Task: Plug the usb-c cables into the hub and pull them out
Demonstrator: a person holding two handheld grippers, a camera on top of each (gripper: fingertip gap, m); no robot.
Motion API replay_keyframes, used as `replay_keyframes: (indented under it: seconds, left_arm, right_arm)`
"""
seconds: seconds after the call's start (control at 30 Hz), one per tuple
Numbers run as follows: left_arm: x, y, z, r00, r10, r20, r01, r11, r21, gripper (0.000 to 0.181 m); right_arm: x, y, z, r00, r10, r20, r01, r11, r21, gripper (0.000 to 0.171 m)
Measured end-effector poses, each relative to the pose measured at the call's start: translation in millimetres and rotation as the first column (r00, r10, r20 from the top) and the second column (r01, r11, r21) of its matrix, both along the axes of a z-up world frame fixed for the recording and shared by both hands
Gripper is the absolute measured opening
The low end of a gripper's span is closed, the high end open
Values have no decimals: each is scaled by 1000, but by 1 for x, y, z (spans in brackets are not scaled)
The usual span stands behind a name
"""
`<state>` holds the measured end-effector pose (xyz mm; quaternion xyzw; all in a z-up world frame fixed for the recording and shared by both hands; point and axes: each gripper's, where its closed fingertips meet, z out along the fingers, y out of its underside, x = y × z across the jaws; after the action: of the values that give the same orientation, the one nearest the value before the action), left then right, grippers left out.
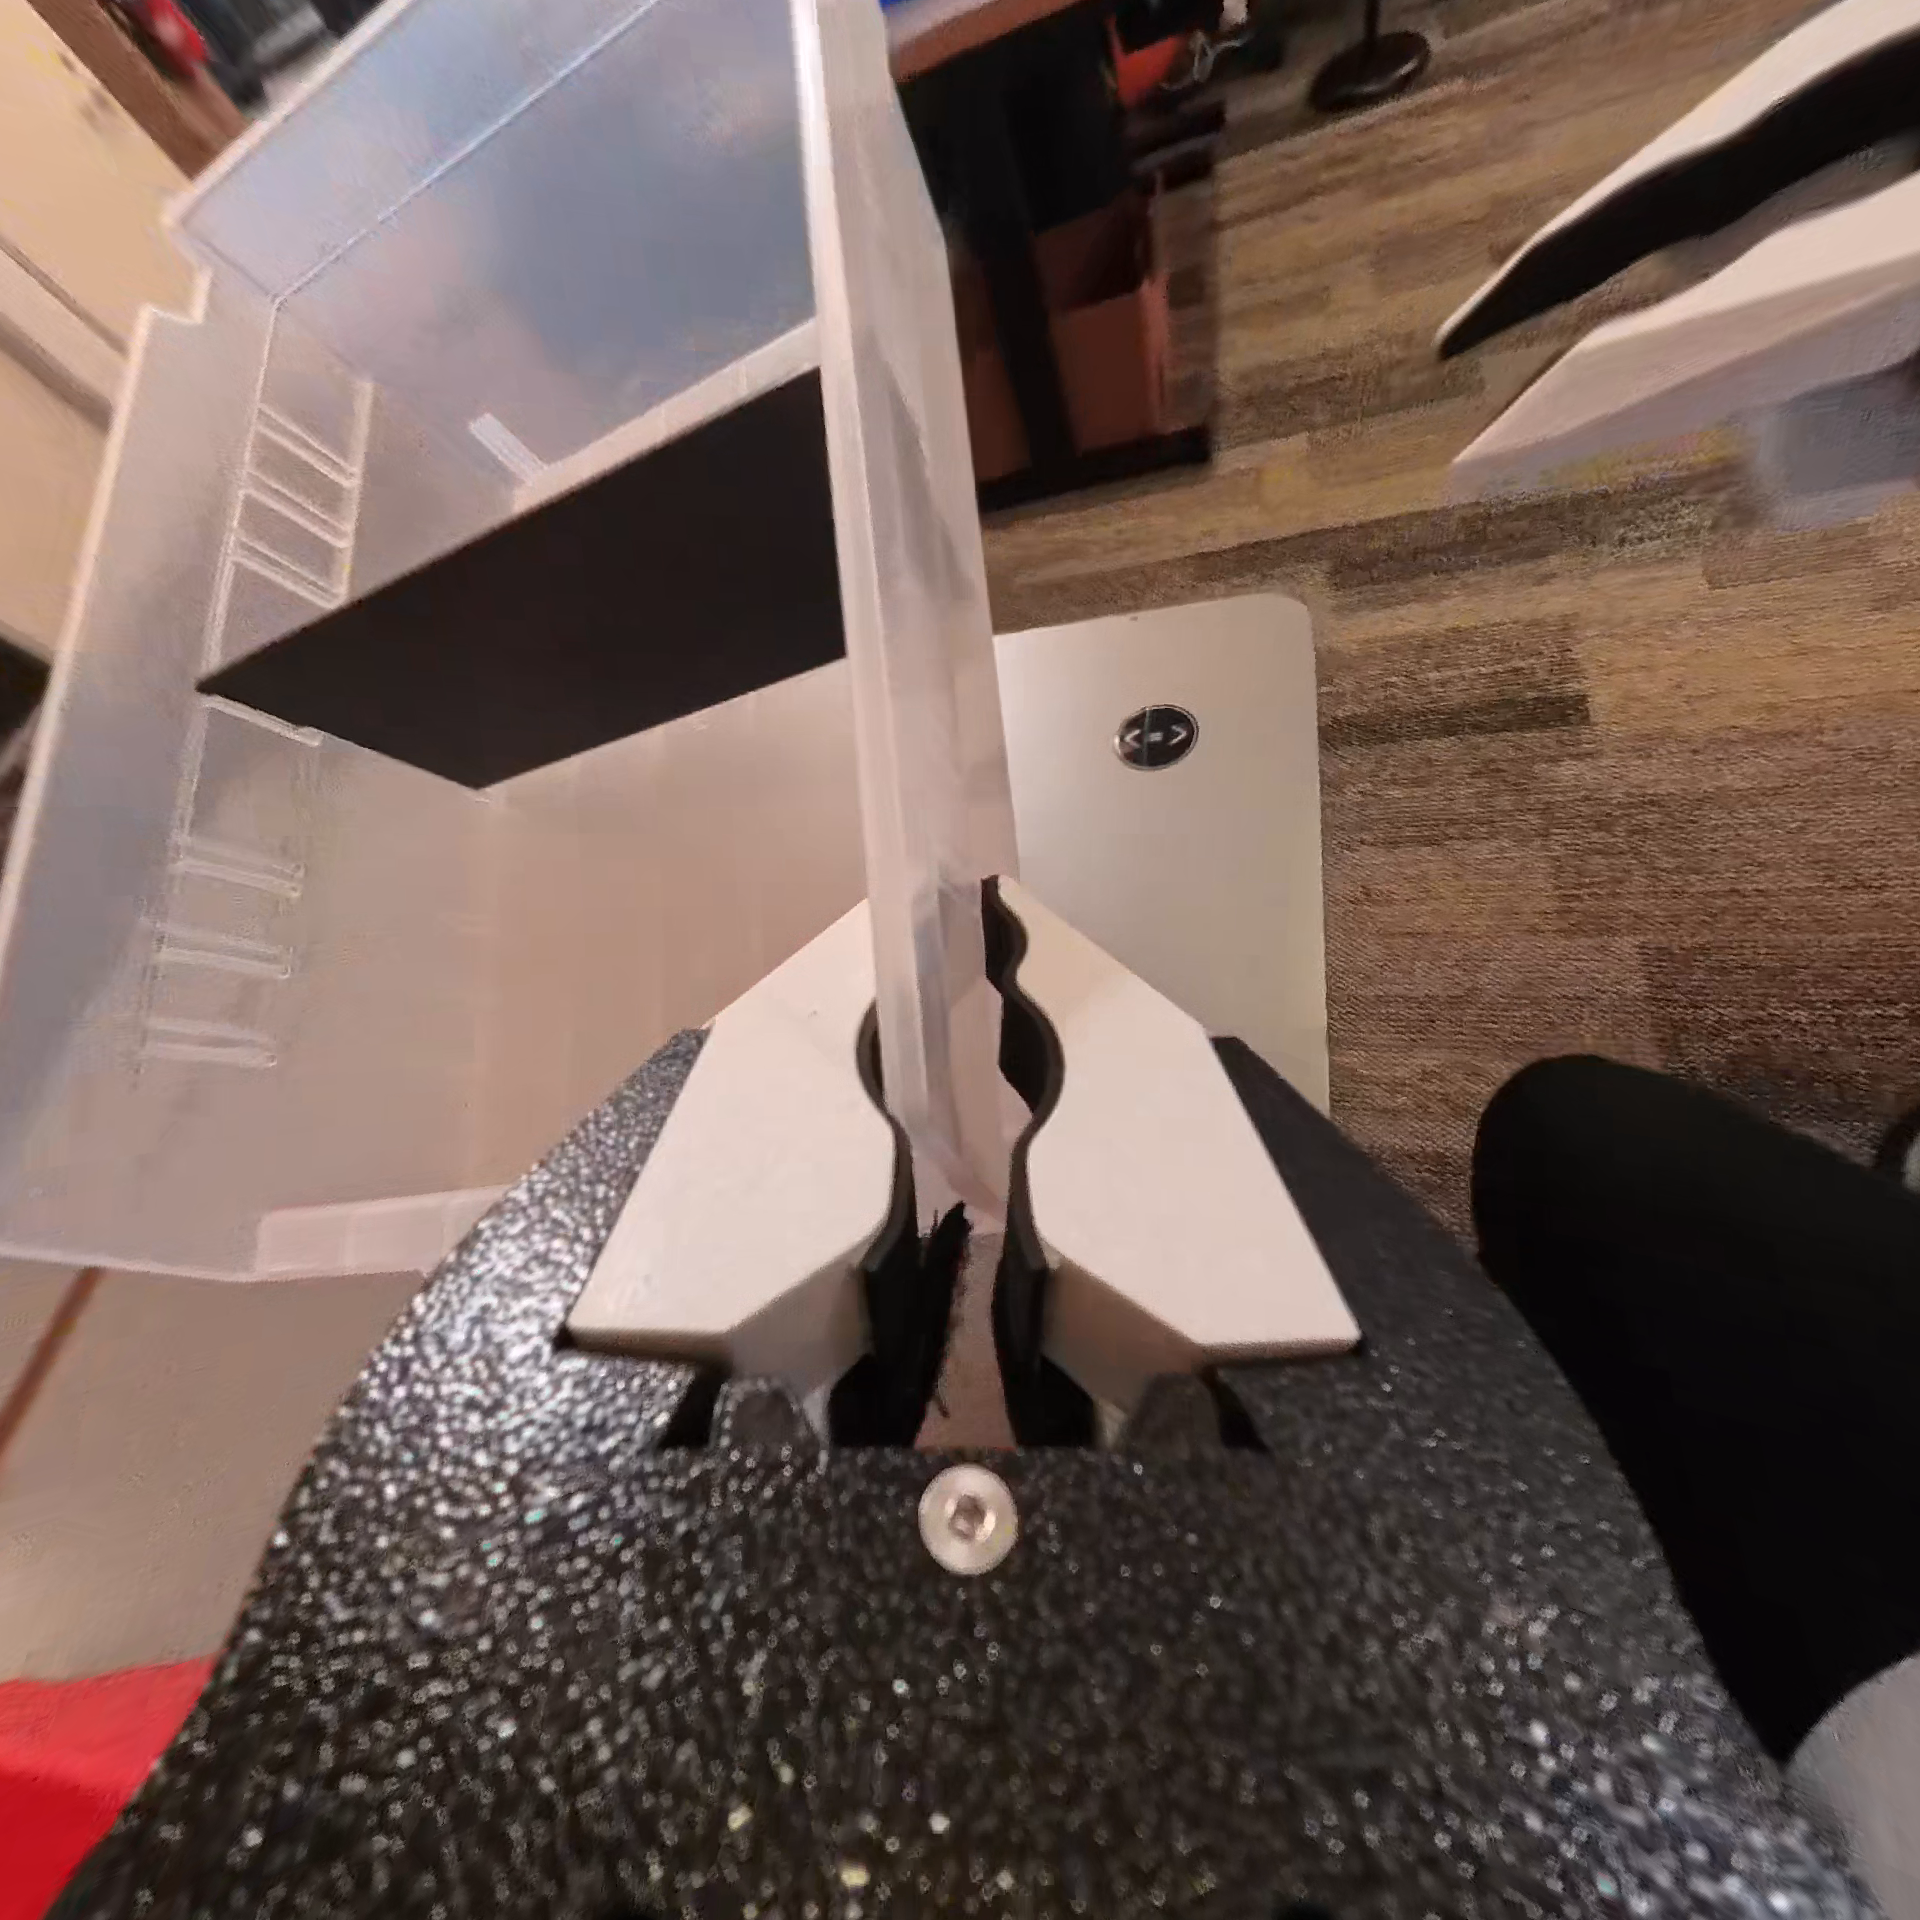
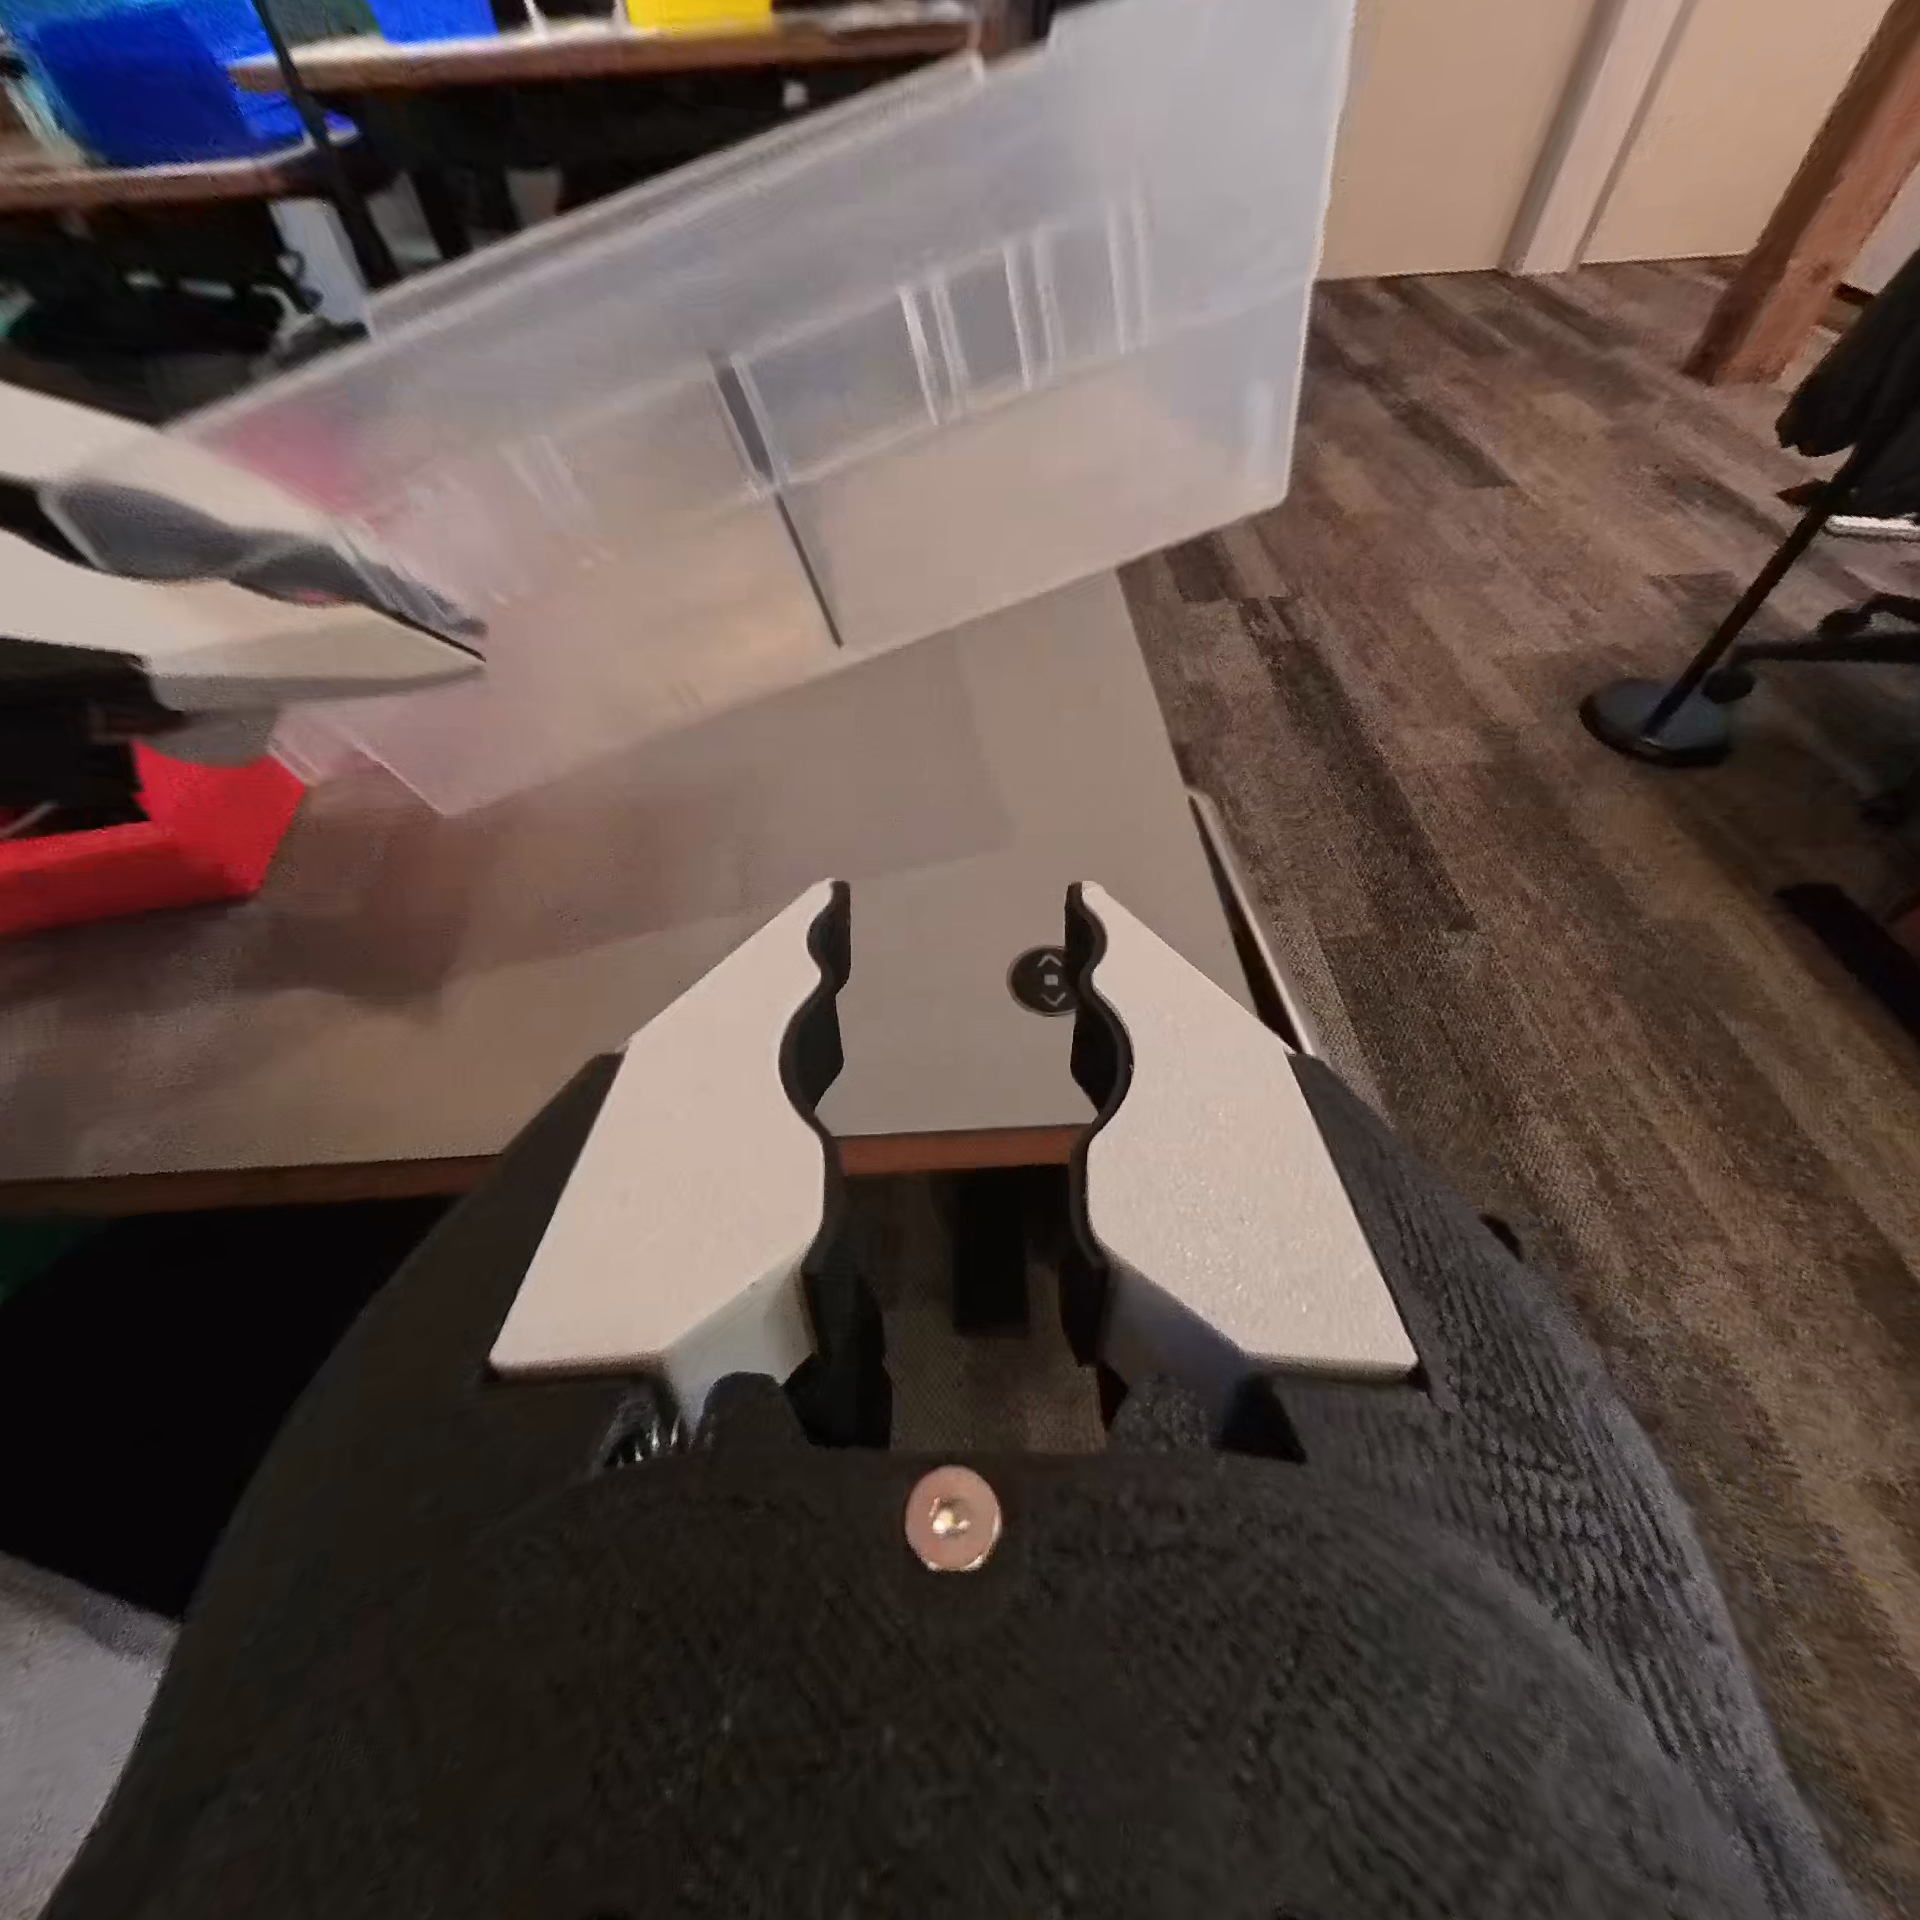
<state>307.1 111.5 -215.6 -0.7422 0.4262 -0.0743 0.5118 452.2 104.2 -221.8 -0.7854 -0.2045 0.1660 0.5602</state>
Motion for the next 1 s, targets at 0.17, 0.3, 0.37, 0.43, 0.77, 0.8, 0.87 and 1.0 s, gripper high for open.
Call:
replay_keyframes:
  seconds: [0.17, 0.3, 0.37, 0.43, 0.77, 0.8, 0.87, 1.0]
  left_arm:
    - [19, 26, -41, 996, 74, -48, -78, 994, -74, 6]
    - [9, 43, -69, 984, 161, -79, -169, 979, -111, 6]
    - [2, 48, -83, 975, 199, -102, -211, 969, -131, 6]
    - [-5, 51, -92, 964, 227, -136, -241, 966, -91, 7]
    - [-25, -1, -60, 970, 242, -28, -241, 969, 48, 95]
    - [-32, -18, -42, 974, 225, 21, -226, 969, 103, 97]
    - [-60, -52, -6, 966, 234, 109, -253, 942, 221, 96]
    - [-162, -108, 43, 883, 377, 280, -462, 805, 371, 91]
  right_arm:
    - [14, 0, 4, 998, -18, -61, 18, 1000, 9, 37]
    - [6, 4, 3, 999, -3, -45, 5, 999, 45, 30]
    - [-4, 6, 5, 998, 14, -68, -10, 998, 54, 29]
    - [-14, 7, 2, 997, 28, -67, -25, 999, 47, 30]
    - [-61, 13, -10, 999, 39, -2, -39, 998, 48, 47]
    - [-69, 14, -11, 999, 39, -23, -37, 998, 51, 53]
    - [-86, 17, -13, 998, 29, -54, -26, 997, 69, 66]
    - [-121, 19, -19, 998, -3, -60, 12, 990, 141, 90]
